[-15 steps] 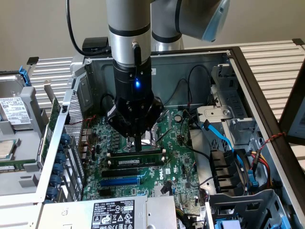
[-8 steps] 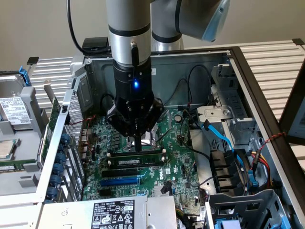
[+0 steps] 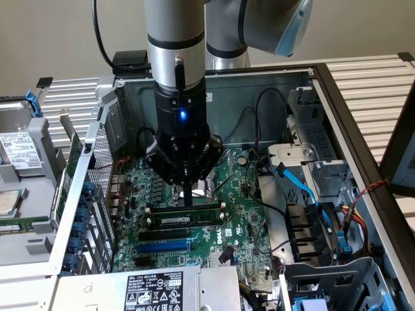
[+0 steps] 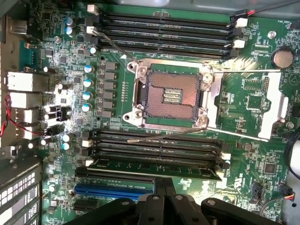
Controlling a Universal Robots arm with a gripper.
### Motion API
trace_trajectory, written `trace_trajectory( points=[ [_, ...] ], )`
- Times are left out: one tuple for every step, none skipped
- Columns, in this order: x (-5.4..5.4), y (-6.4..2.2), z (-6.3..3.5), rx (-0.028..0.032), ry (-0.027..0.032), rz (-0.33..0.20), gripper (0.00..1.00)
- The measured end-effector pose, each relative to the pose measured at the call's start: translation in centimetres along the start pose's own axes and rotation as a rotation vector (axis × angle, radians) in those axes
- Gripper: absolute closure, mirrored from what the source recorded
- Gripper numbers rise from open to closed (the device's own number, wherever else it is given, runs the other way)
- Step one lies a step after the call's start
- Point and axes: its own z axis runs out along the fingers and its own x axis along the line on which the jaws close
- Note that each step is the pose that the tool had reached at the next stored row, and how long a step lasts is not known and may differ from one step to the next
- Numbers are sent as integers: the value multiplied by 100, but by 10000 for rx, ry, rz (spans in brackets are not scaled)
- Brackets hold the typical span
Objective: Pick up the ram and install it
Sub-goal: 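Press down the ram until it locks into place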
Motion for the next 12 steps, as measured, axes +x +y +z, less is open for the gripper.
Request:
trace_trajectory(
  points=[
    [0,0,0,3,0,108,89],
    [0,0,0,8,-1,213,89],
    [0,0,0,11,-6,314,89],
    [0,0,0,19,-12,420,89],
    [0,0,0,25,-18,515,89],
    [0,0,0,29,-23,598,89],
    [0,0,0,30,-32,636,89],
    [0,0,1,30,-34,636,89],
    [0,0,0,30,-36,637,89],
    [0,0,0,30,-36,637,89],
    [0,1,0,29,-36,637,89],
    [0,0,0,30,-36,637,89]
  ],
)
